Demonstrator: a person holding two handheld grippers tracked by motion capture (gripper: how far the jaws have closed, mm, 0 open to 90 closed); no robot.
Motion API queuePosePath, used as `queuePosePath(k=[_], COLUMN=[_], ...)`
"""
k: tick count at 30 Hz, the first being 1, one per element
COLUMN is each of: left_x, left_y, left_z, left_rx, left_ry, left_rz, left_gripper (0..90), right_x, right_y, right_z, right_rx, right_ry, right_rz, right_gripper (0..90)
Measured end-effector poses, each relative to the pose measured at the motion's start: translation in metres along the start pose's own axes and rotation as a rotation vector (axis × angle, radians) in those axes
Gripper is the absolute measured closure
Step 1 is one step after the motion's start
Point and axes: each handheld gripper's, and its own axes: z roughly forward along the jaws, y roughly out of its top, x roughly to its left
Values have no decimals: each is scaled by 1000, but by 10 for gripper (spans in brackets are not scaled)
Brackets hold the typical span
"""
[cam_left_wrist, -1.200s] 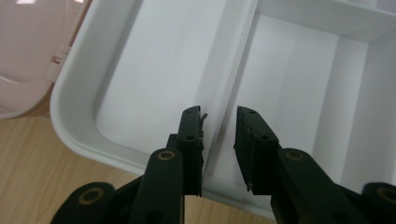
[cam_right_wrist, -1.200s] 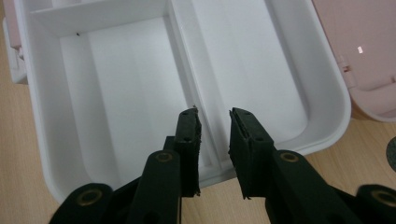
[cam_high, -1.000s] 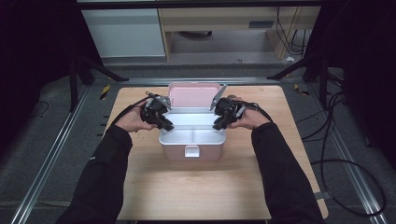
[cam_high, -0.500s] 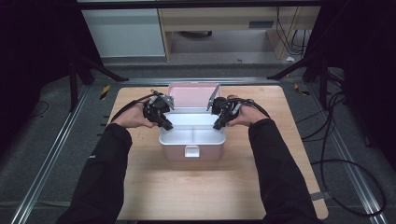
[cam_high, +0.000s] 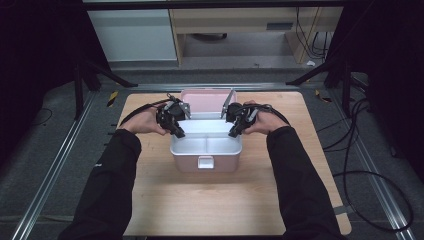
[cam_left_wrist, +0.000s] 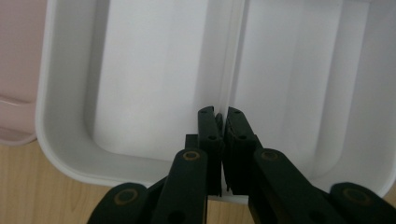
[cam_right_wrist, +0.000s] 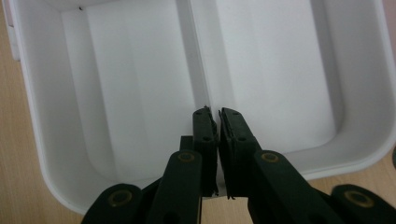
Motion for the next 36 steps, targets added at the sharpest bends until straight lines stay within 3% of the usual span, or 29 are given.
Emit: queuePosePath(k=[4,7,10,16,19,20,21,22,23,24,27,36], left_x=[-7,-17,-23,-53,-68,-73,-85,-85,-95,-95,-114,-143], left_y=[5,8,10,10,7,7,5,5,4,4,2,-3], left_z=[-18,-38,-44,-56,-59,-59,-60,-60,-60,-60,-61,-55], left_rx=[-11,-31,-31,-37,-32,-30,-26,-26,-28,-28,-52,-47], left_ry=[27,33,33,15,6,0,3,3,4,4,9,7], left_rz=[23,31,32,42,47,49,52,52,51,51,54,16], left_gripper=[872,871,870,866,866,866,865,867,867,868,868,858], right_x=[4,12,18,52,74,74,85,85,95,99,112,142], right_y=[3,6,6,7,6,6,5,5,3,2,-4,-14], right_z=[-17,-39,-48,-67,-71,-71,-72,-72,-73,-73,-74,-67], right_rx=[-6,-25,-22,0,7,7,12,12,11,7,1,-6], right_ry=[-27,-46,-47,-34,-22,-22,-18,-18,-13,-9,-13,-6], right_rz=[-15,-36,-34,-43,-53,-53,-62,-62,-65,-68,-68,-63], right_gripper=[853,858,858,872,877,877,881,881,880,880,878,881])
